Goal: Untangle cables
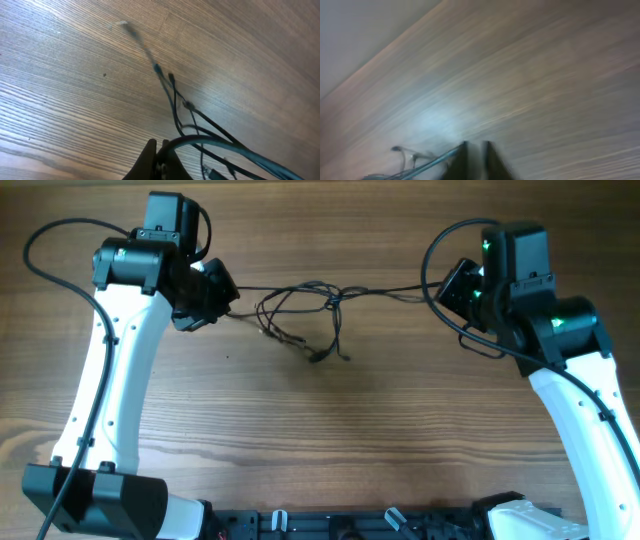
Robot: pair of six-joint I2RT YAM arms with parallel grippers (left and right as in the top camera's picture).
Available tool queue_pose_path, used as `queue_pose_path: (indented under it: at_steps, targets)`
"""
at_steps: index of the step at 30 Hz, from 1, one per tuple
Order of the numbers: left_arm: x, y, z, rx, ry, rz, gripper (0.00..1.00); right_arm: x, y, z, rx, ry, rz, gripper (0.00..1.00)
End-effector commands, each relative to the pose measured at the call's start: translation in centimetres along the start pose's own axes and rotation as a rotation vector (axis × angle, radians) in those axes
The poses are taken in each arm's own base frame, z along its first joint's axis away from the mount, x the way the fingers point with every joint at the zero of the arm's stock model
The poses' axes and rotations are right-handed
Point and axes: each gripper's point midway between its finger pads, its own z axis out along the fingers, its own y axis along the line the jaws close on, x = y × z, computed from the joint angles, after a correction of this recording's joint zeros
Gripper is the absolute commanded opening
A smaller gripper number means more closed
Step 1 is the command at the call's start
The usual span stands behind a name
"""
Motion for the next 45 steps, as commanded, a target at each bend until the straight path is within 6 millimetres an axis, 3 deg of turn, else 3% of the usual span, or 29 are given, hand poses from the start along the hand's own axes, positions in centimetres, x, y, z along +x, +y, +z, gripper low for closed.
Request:
queue_pose_path:
  at_steps: [1,2,4,6,8,12,19,24,27,32,33,34,37,42,45]
  targets:
    - [-1.1,0.0,0.0,0.063,0.003,0.079,0.04,-1.7,-0.6,-1.1,0.000,-0.065,-0.054,0.50]
    - [-0.3,-1.6,-0.2,0.157,0.041,0.138,0.04,-0.9,1.2,-1.2,-0.097,-0.017,-0.129,0.66]
    - [0.3,-3.3,-0.6,0.260,0.075,0.153,0.04,1.0,4.3,-1.7,-0.286,0.075,-0.268,0.82]
    - [1.2,-5.0,-1.2,0.366,0.099,0.277,0.04,3.6,7.4,-2.7,-0.510,0.169,-0.454,0.87]
    - [1.2,-5.1,-1.2,0.367,0.098,0.285,0.04,6.5,9.7,-3.2,-0.677,0.257,-0.589,0.93]
    - [1.9,-5.9,-1.8,0.432,0.113,0.350,0.04,10.5,12.3,0.3,-0.695,0.374,-0.626,1.00]
    - [3.3,-6.0,-2.8,0.470,0.160,0.348,0.04,19.4,16.0,8.8,-0.802,0.461,-0.966,0.99]
    - [3.0,-5.3,-2.8,0.451,0.194,0.184,0.04,20.6,15.7,10.9,-0.840,0.421,-1.141,1.00]
    - [3.1,-5.4,-2.9,0.455,0.203,0.166,0.04,20.5,14.8,13.6,-0.734,0.401,-1.161,1.00]
    - [3.0,-5.5,-2.9,0.454,0.208,0.135,0.04,22.5,15.2,13.8,-0.785,0.450,-1.157,1.00]
    - [3.1,-5.6,-3.0,0.464,0.214,0.134,0.04,22.3,15.3,14.4,-0.749,0.440,-1.136,1.00]
    - [3.2,-5.6,-3.0,0.468,0.220,0.132,0.04,21.4,15.1,16.3,-0.617,0.403,-1.056,1.00]
    - [3.4,-5.5,-3.0,0.463,0.230,0.128,0.04,21.6,16.0,18.1,-0.598,0.391,-0.930,1.00]
    - [3.6,-5.4,-3.0,0.460,0.236,0.125,0.04,20.7,18.8,18.1,-0.675,0.338,-0.801,0.99]
    - [3.7,-5.4,-3.1,0.461,0.241,0.123,0.04,22.1,18.9,17.2,-0.724,0.387,-0.830,0.99]
